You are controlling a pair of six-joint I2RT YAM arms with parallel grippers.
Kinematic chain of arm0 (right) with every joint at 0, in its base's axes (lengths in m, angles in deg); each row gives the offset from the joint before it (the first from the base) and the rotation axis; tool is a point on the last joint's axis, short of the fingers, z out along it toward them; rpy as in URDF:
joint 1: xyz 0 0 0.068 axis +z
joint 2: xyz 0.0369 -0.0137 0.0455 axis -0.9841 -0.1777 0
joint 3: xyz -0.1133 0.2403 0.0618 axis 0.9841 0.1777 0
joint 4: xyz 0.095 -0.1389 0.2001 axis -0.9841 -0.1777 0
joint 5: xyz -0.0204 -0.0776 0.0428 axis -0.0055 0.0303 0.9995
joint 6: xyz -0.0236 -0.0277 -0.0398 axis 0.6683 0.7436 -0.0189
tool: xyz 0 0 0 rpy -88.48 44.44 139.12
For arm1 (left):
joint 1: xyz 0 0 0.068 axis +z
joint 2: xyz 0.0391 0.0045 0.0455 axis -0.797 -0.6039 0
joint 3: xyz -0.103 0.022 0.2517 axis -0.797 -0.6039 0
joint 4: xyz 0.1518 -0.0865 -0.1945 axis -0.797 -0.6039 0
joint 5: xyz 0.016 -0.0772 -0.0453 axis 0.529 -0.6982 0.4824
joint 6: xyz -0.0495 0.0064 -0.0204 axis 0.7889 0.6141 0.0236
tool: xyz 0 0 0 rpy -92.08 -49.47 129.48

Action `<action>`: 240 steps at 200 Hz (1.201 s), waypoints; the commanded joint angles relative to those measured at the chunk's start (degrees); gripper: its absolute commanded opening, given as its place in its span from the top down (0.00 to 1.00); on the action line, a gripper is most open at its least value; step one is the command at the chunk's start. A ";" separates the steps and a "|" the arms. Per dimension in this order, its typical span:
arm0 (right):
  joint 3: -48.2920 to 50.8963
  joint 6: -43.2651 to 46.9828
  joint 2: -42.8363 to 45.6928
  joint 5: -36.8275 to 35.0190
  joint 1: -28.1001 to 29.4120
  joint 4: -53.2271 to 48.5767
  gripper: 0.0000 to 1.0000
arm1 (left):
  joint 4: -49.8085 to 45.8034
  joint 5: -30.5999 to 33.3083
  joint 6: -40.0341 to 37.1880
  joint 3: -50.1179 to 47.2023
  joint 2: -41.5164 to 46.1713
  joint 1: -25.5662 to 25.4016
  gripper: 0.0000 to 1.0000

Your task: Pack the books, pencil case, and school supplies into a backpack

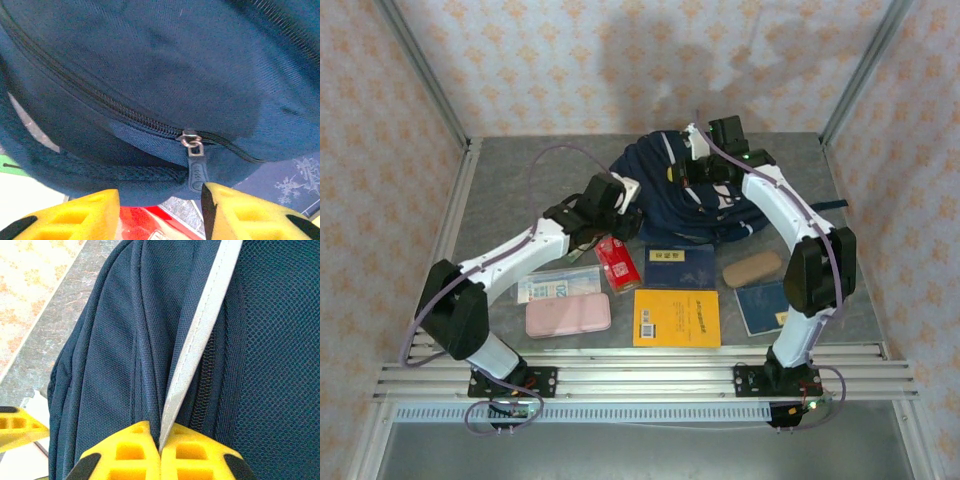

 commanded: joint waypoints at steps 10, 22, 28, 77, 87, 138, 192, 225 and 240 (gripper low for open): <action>-0.64 -1.67 4.30 3.71 -0.19 7.68 1.00 | 1.49 1.54 0.99 2.76 -1.15 -1.84 0.51; -0.57 -1.85 4.21 3.81 -0.17 7.83 1.00 | 1.68 2.02 1.18 3.05 -1.56 -2.41 0.50; -0.46 -1.94 4.16 3.81 -0.19 7.81 1.00 | 1.72 2.26 1.30 3.08 -1.69 -2.63 0.51; -0.33 -2.93 4.54 4.84 -0.15 8.46 1.00 | 1.61 4.52 2.54 4.20 -4.36 -3.85 0.50; -0.29 -3.24 4.78 5.51 -0.15 8.68 1.00 | 1.17 6.51 2.60 4.87 -5.32 -4.05 0.51; 1.12 -3.58 6.75 6.44 -0.15 10.07 1.00 | 0.45 15.46 1.65 6.07 -7.09 -4.18 0.66; 1.38 -3.67 7.20 6.79 -0.19 10.27 1.00 | 0.44 17.52 -0.07 5.30 -6.71 -4.07 0.86; 1.69 -3.29 7.29 6.65 -0.20 10.25 1.00 | 0.83 17.34 -0.79 4.59 -5.84 -3.98 0.95; 2.16 -2.97 7.38 6.40 -0.16 10.18 1.00 | 1.11 16.71 -0.94 3.99 -5.06 -3.59 0.96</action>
